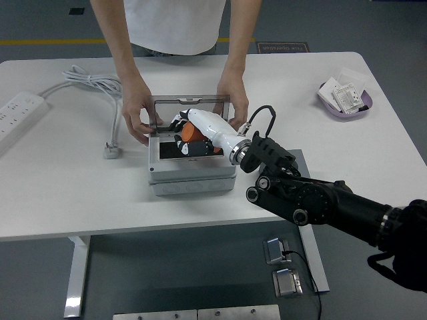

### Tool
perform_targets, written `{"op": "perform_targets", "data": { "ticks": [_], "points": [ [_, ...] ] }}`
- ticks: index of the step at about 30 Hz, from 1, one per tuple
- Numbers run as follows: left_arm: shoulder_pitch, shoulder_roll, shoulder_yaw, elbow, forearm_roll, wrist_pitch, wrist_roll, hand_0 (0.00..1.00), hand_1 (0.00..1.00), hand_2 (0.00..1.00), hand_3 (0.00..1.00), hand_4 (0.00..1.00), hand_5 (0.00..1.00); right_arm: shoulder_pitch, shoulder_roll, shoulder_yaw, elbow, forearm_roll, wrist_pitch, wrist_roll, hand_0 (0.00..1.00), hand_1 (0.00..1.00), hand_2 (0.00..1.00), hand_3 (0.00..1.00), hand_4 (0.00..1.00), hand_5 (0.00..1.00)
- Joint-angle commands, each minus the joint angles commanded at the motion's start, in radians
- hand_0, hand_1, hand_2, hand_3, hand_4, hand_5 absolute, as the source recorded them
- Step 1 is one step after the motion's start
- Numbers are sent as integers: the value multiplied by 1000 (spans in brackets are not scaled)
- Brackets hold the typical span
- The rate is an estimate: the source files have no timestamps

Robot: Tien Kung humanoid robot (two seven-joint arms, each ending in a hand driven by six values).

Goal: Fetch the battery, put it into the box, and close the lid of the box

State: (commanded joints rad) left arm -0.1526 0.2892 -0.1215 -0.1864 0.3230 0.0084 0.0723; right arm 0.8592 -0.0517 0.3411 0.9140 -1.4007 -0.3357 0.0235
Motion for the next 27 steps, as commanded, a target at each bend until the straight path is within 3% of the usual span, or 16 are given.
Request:
{"op": "perform_targets", "data": {
  "ticks": [16, 27],
  "points": [
    [-5, -4, -13, -1, 22, -1, 5, 734, 762, 701, 682, 566, 335, -10, -10, 9, 11, 35, 7, 24, 796, 677, 671, 810, 685, 141],
    [10, -3, -28, 1, 25, -1, 13, 733, 762, 702, 681, 564, 334, 14, -145, 54, 222, 217, 48, -15, 795, 663, 661, 796, 698, 139]
  ]
}}
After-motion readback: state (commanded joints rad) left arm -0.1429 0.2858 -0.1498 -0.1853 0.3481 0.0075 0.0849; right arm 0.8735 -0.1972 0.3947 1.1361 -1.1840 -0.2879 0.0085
